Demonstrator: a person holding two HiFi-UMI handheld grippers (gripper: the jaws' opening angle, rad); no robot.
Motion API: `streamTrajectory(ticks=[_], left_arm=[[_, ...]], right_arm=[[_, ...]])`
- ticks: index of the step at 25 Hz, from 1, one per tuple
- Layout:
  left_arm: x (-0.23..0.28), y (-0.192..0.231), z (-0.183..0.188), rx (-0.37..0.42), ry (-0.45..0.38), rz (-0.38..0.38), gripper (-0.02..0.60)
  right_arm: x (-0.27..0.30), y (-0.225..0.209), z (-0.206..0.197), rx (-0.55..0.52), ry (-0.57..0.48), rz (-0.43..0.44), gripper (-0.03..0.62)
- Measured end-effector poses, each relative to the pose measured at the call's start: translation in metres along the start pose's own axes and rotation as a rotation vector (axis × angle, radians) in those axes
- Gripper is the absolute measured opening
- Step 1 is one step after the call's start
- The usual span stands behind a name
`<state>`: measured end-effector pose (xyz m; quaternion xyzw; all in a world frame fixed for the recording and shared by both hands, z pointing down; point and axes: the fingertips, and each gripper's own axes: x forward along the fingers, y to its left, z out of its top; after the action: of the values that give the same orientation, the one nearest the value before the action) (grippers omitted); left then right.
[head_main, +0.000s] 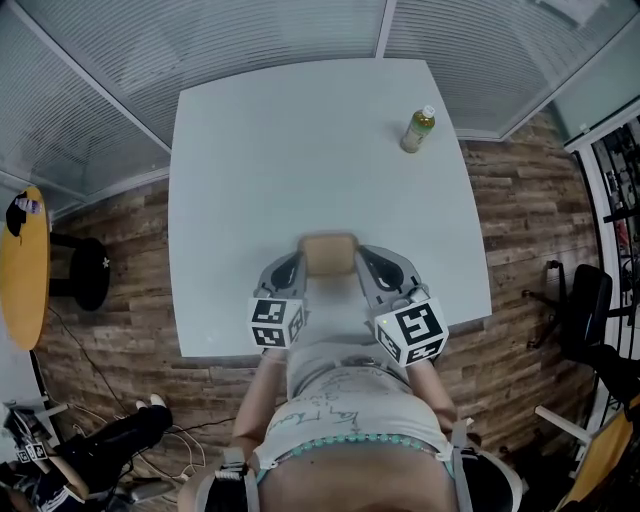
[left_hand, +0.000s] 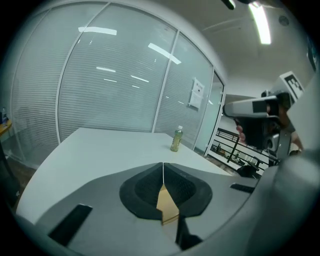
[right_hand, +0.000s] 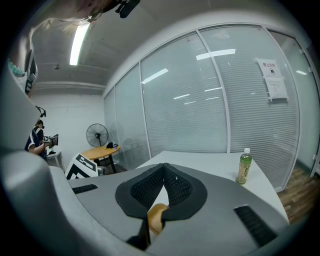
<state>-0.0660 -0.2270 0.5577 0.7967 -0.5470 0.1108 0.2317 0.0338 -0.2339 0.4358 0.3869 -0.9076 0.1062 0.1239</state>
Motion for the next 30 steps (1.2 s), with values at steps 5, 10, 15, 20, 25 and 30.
streamTrajectory(ticks=[5,10,15,20,25,30], left_arm=[[0.010,0.013,-0.029,0.008,0.081,0.018,0.005],[0.019,0.025,-0.059,0.007,0.160,0.023,0.005],[0.025,0.037,-0.086,-0.014,0.228,0.034,0.005],[0.030,0.042,-0.101,-0.026,0.271,0.042,0.005],[0.036,0.043,-0.110,-0.032,0.306,0.025,0.005],[0.043,0.041,-0.118,-0.041,0.324,0.024,0.006]], right_arm=[[0.001,-0.007,-0.005,0.003,0.019,-0.011,0.000],[0.001,-0.011,-0.012,0.009,0.039,-0.031,0.000],[-0.001,-0.014,-0.016,0.013,0.052,-0.050,0.000],[-0.004,-0.018,-0.023,0.023,0.066,-0.064,0.000],[-0.005,-0.021,-0.024,0.035,0.066,-0.083,0.000],[-0.013,-0.025,-0.028,0.043,0.070,-0.097,0.000]])
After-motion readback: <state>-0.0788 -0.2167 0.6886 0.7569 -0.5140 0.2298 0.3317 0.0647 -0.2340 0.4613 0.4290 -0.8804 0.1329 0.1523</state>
